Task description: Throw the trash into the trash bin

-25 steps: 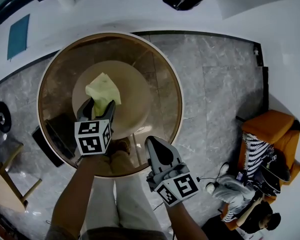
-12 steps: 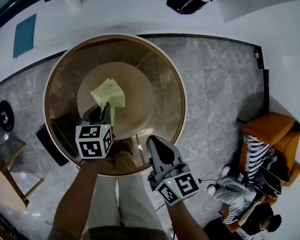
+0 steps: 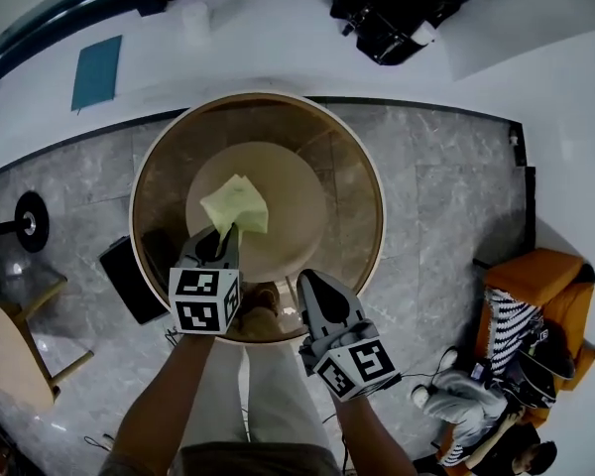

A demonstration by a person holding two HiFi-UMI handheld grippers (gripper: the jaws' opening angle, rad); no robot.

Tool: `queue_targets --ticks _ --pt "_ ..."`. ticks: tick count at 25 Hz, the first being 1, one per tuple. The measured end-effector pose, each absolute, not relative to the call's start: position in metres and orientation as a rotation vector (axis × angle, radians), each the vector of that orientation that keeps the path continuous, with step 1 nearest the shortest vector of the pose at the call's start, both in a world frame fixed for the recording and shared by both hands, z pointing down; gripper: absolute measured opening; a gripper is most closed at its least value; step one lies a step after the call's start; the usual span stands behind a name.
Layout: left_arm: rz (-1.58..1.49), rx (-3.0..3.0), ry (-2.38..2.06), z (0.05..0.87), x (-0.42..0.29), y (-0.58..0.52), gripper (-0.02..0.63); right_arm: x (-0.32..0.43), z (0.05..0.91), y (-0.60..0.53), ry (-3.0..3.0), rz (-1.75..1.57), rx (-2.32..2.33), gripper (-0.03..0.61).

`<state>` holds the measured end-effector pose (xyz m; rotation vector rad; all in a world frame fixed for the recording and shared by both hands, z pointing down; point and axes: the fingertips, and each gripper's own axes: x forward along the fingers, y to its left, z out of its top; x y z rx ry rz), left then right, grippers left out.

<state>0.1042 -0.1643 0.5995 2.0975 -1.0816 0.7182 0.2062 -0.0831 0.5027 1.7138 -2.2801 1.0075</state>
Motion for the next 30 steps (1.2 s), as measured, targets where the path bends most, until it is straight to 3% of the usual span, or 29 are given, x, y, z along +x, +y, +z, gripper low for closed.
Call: queue_targets --ticks 21,30 --pt "0.546 1.842 -1.479 0.520 -0.129 -0.085 0.038 -0.006 0.463 -0.077 -2.552 0.911 1.174 0.020" --pt "0.490 1.670 -1.625 0.524 -0.219 -0.040 0.038 -0.094 0.465 -0.055 -2.605 0.901 0.920 0.020"
